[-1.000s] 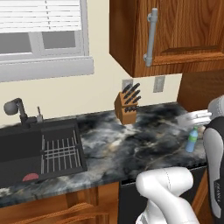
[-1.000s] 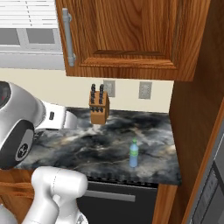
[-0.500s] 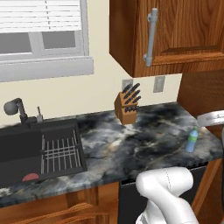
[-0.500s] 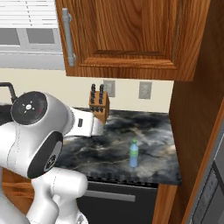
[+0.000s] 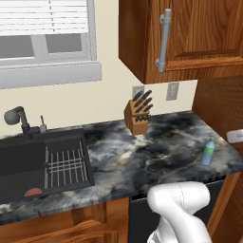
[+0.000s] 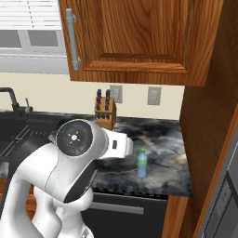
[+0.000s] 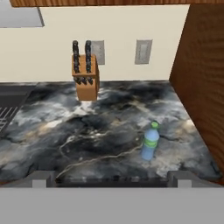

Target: Take the bottled waters from the counter and place them in the freezer to freeze. Close the freezer door after placing the bottles.

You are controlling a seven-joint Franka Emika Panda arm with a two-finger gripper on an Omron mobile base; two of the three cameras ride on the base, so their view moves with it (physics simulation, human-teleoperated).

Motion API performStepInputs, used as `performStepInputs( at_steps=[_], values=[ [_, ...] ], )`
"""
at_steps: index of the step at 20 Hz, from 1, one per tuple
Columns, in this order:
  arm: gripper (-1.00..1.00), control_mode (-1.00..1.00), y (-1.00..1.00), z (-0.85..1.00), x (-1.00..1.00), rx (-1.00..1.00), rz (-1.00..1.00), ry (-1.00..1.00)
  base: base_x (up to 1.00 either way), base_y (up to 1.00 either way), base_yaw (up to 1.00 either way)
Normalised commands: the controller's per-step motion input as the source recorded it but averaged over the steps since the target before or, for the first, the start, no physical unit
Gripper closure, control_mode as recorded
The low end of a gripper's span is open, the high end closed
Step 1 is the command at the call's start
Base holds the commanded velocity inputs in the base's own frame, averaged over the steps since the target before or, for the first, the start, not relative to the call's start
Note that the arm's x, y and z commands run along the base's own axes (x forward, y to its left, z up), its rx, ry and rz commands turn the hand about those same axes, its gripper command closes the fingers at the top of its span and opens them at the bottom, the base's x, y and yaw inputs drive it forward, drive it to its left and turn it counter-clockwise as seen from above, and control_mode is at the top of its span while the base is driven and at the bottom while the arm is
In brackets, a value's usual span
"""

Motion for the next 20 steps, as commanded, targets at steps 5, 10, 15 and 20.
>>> performStepInputs(
  at_steps=[5,10,15,20],
  values=[
    [-1.0,-1.0,-0.12,-0.69,0.15,0.0,0.0,-0.16,0.0,0.0,0.0],
    [-1.0,-1.0,-0.33,-0.62,0.0,0.0,0.0,-0.21,0.0,0.0,0.0],
    [-1.0,-1.0,-0.32,-0.56,0.01,0.0,0.0,-0.18,0.0,0.0,0.0],
    [-1.0,-1.0,-0.1,-0.6,0.01,0.0,0.0,-0.15,0.0,0.0,0.0]
  ],
)
